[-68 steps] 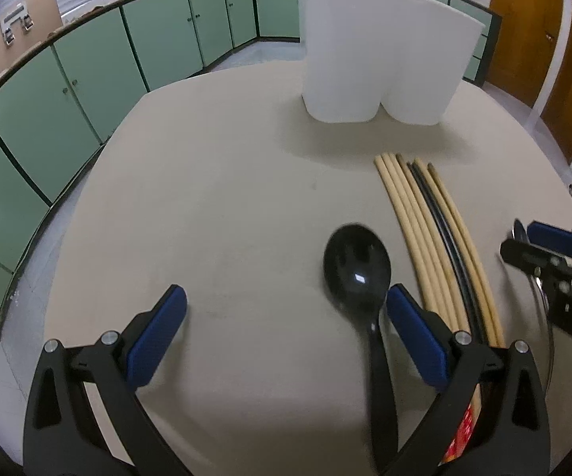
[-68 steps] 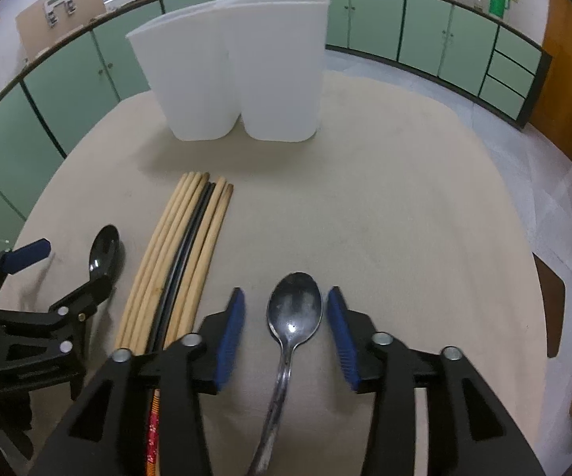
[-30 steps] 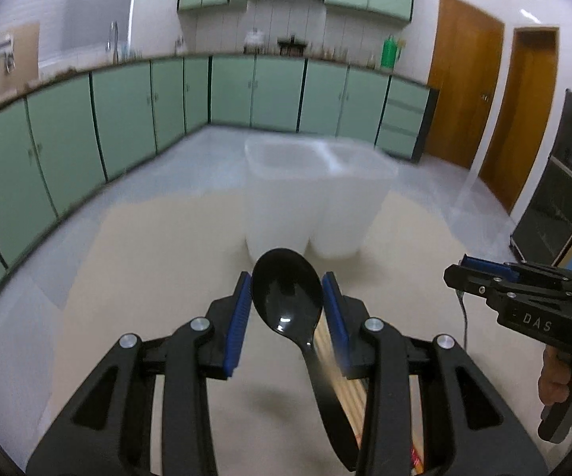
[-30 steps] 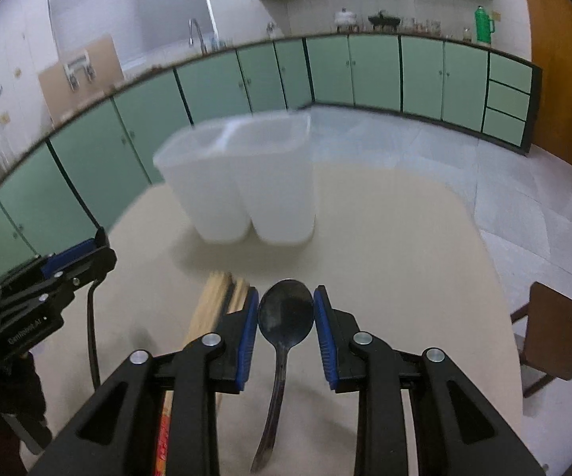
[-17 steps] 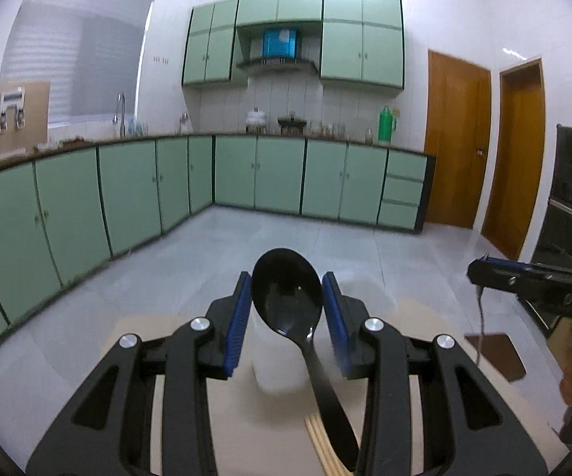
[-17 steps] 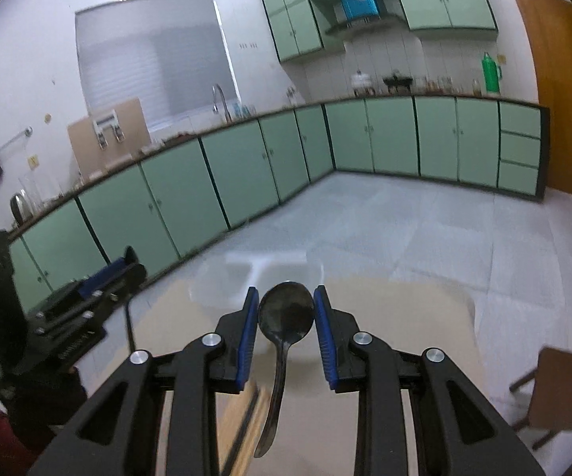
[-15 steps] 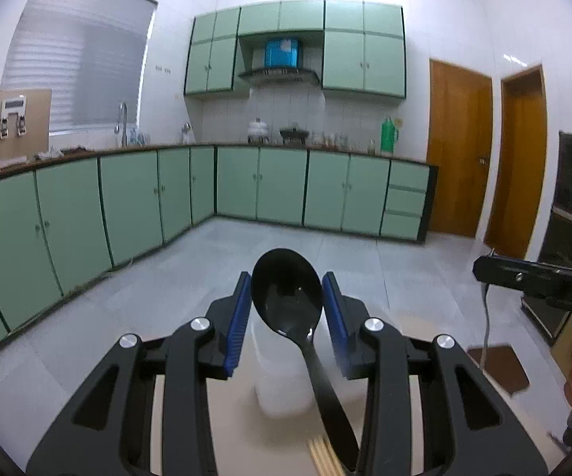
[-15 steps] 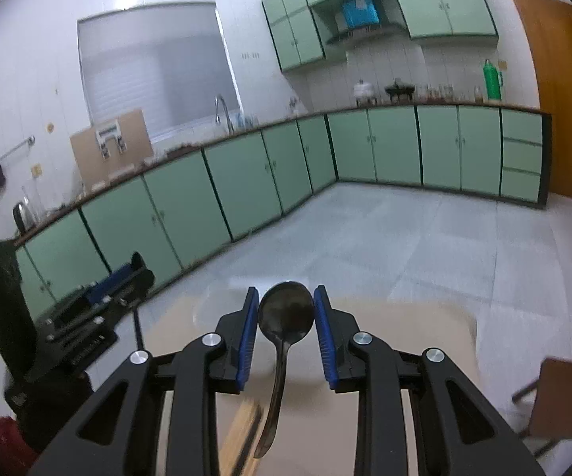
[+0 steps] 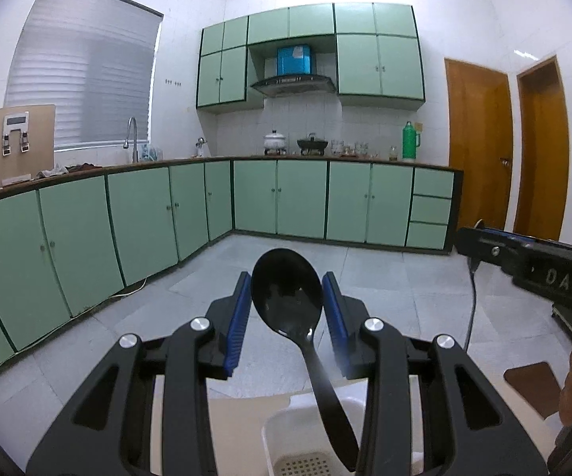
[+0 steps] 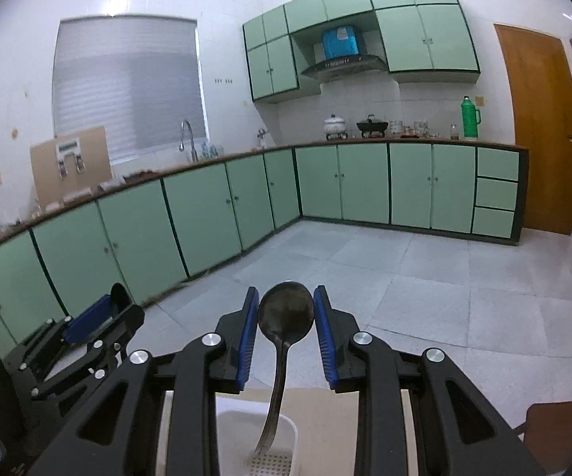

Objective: Organize utensils
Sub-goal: 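Lift both spoons and drop them into the white utensil holder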

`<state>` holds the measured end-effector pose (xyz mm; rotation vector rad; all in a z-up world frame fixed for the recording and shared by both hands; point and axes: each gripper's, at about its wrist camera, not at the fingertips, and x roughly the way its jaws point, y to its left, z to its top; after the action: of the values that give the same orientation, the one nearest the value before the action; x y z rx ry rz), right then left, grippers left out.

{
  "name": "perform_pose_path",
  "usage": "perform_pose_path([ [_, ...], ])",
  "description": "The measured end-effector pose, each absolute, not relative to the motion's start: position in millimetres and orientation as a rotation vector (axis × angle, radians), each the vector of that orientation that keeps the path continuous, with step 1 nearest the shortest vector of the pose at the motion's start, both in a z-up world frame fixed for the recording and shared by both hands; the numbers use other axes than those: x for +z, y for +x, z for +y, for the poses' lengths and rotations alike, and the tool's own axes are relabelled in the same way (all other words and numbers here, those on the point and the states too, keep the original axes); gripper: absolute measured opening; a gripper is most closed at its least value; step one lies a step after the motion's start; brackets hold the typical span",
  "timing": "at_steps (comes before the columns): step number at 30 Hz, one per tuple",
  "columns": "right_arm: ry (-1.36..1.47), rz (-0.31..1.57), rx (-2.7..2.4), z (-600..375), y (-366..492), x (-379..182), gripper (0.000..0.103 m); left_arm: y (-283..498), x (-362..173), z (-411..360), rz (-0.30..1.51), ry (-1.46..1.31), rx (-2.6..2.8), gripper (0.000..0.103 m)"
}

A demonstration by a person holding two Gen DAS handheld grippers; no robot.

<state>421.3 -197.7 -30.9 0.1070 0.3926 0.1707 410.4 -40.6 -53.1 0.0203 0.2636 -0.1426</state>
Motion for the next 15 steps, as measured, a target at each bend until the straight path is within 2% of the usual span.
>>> perform_pose_path([
  [10, 0.128, 0.506, 0.207, -199.3, 420.9, -72.8, 0.028, 416.1, -85.6, -27.6, 0.357, 0.012, -0.167, 0.036],
  [15, 0.163, 0.527, 0.213, -207.0, 412.5, -75.6, 0.031, 407.3, -86.3, -19.0, 0.375, 0.000, -0.180, 0.045],
])
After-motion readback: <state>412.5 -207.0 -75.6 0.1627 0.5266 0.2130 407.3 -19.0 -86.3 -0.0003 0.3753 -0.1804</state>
